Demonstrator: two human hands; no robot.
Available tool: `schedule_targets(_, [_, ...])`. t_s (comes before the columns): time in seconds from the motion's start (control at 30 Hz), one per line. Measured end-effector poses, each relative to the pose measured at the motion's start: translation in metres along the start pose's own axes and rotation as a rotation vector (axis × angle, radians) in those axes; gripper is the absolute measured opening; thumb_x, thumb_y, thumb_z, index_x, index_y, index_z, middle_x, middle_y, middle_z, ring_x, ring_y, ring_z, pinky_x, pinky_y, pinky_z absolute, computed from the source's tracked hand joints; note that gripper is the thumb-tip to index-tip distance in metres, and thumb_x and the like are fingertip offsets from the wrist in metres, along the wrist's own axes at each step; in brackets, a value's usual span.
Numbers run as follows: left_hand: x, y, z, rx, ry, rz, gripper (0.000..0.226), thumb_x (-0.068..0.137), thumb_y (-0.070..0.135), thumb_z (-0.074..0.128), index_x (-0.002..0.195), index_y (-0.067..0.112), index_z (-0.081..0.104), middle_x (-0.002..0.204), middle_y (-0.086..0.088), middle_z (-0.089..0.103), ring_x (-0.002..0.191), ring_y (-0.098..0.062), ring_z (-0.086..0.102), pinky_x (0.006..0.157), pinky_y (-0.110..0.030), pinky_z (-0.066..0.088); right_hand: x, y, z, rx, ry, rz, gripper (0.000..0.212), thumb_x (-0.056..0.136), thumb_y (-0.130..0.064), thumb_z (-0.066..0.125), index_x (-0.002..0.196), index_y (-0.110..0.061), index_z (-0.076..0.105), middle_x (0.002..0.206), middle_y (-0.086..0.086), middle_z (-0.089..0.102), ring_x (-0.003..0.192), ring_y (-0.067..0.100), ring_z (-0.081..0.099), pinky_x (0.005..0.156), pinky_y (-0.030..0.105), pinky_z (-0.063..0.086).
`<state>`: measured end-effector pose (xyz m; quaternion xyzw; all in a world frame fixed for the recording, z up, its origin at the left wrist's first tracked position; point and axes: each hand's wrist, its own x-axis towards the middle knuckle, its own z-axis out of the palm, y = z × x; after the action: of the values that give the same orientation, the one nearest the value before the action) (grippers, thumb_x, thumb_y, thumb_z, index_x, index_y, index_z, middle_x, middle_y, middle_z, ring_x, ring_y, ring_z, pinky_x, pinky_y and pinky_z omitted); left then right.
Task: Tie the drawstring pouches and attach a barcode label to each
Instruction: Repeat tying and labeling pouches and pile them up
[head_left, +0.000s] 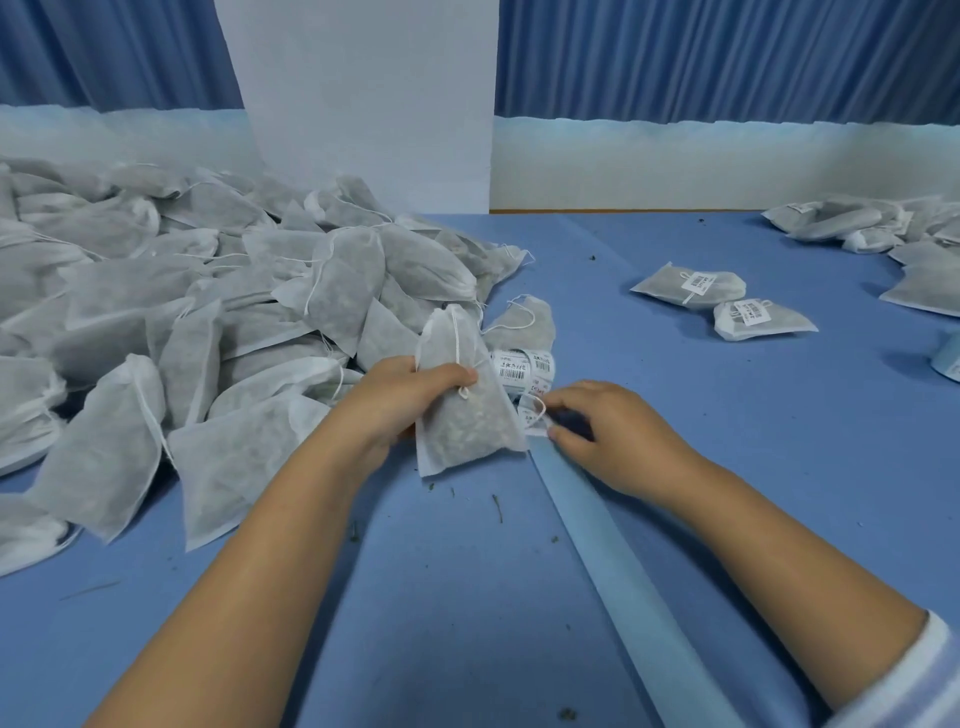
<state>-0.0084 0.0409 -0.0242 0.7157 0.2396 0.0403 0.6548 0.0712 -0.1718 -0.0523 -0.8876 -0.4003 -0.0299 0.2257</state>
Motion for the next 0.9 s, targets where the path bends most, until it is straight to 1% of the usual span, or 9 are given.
schedule_targets(0.1, [-0.002, 0.000, -0.001, -0.044, -0.075, -0.063, 0.026, 0.084, 0.024, 0.074, 0.102, 0.006, 0.072, 0.100, -0.008, 0.077, 0.094, -0.022, 0.074, 0.085, -0.032, 0.058, 0.000, -0.002, -0.002, -0.114, -0.089, -0.031, 0.021, 0.094, -0.027, 0.055, 0.105, -0.013, 0.068, 0.107, 0.002, 0.064, 0.101, 0.023, 0.055, 0.093, 0.036, 0.041])
schedule_targets(0.2, [-0.003, 0.000, -0.001, -0.124, -0.125, -0.110, 0.033, 0.086, 0.022, 0.071, 0.113, 0.003, 0.070, 0.109, -0.011, 0.075, 0.104, -0.026, 0.071, 0.098, -0.040, 0.054, -0.003, -0.005, -0.005, -0.124, -0.100, -0.032, 0.026, 0.093, -0.035, 0.058, 0.112, -0.020, 0.069, 0.108, -0.004, 0.059, 0.101, 0.019, 0.048, 0.093, 0.034, 0.040])
schedule_targets(0.37, [-0.005, 0.000, -0.004, -0.323, -0.218, -0.140, 0.024, 0.087, 0.020, 0.062, 0.107, 0.010, 0.072, 0.109, -0.010, 0.073, 0.098, -0.024, 0.071, 0.093, -0.037, 0.054, -0.005, -0.008, -0.008, -0.091, -0.091, -0.056, 0.028, 0.085, -0.043, 0.069, 0.106, -0.025, 0.072, 0.097, -0.008, 0.054, 0.099, 0.016, 0.045, 0.091, 0.033, 0.042])
schedule_targets(0.5, [-0.003, -0.003, -0.007, -0.420, -0.285, -0.160, 0.067, 0.071, 0.021, 0.064, 0.133, -0.002, 0.058, 0.135, -0.023, 0.058, 0.129, -0.037, 0.053, 0.108, -0.045, 0.044, -0.006, -0.009, -0.009, -0.068, -0.058, -0.080, 0.023, 0.079, -0.047, 0.074, 0.086, -0.025, 0.070, 0.091, -0.008, 0.054, 0.093, 0.013, 0.045, 0.085, 0.031, 0.043])
schedule_targets(0.57, [-0.003, -0.005, -0.004, -0.394, -0.306, -0.179, 0.072, 0.068, 0.021, 0.064, 0.136, -0.002, 0.055, 0.138, -0.024, 0.055, 0.131, -0.039, 0.050, 0.112, -0.048, 0.040, -0.006, -0.010, -0.009, -0.057, -0.070, -0.103, 0.021, 0.081, -0.044, 0.074, 0.088, -0.025, 0.069, 0.092, -0.007, 0.055, 0.093, 0.014, 0.046, 0.086, 0.031, 0.042])
schedule_targets(0.63, [-0.002, -0.007, -0.001, -0.354, -0.293, -0.198, 0.058, 0.074, 0.017, 0.063, 0.129, -0.002, 0.061, 0.129, -0.022, 0.063, 0.123, -0.037, 0.059, 0.108, -0.046, 0.045, -0.006, -0.011, -0.010, -0.042, -0.107, -0.127, 0.019, 0.084, -0.039, 0.071, 0.099, -0.027, 0.070, 0.097, -0.007, 0.056, 0.095, 0.014, 0.046, 0.088, 0.028, 0.041])
schedule_targets(0.7, [-0.001, -0.007, -0.002, -0.309, -0.253, -0.200, 0.030, 0.084, 0.016, 0.060, 0.108, 0.004, 0.071, 0.103, -0.014, 0.074, 0.094, -0.027, 0.072, 0.088, -0.035, 0.058, -0.007, -0.011, -0.010, -0.041, -0.147, -0.133, 0.023, 0.089, -0.035, 0.067, 0.111, -0.030, 0.069, 0.100, -0.009, 0.056, 0.097, 0.011, 0.045, 0.088, 0.024, 0.039])
schedule_targets(0.77, [0.001, -0.007, -0.008, -0.288, -0.221, -0.201, 0.015, 0.087, 0.017, 0.060, 0.092, 0.010, 0.071, 0.086, -0.007, 0.074, 0.074, -0.020, 0.072, 0.072, -0.029, 0.059, -0.008, -0.010, -0.011, -0.019, -0.167, -0.111, 0.026, 0.092, -0.032, 0.063, 0.117, -0.031, 0.068, 0.102, -0.010, 0.054, 0.099, 0.008, 0.044, 0.088, 0.021, 0.038])
schedule_targets(0.9, [0.004, -0.004, -0.023, -0.246, -0.102, -0.177, 0.014, 0.087, 0.017, 0.061, 0.098, 0.011, 0.067, 0.086, -0.006, 0.069, 0.074, -0.020, 0.067, 0.074, -0.031, 0.055, -0.007, -0.008, -0.011, -0.002, -0.199, -0.061, 0.035, 0.094, -0.025, 0.056, 0.128, -0.029, 0.062, 0.108, -0.009, 0.052, 0.105, 0.008, 0.042, 0.091, 0.021, 0.037])
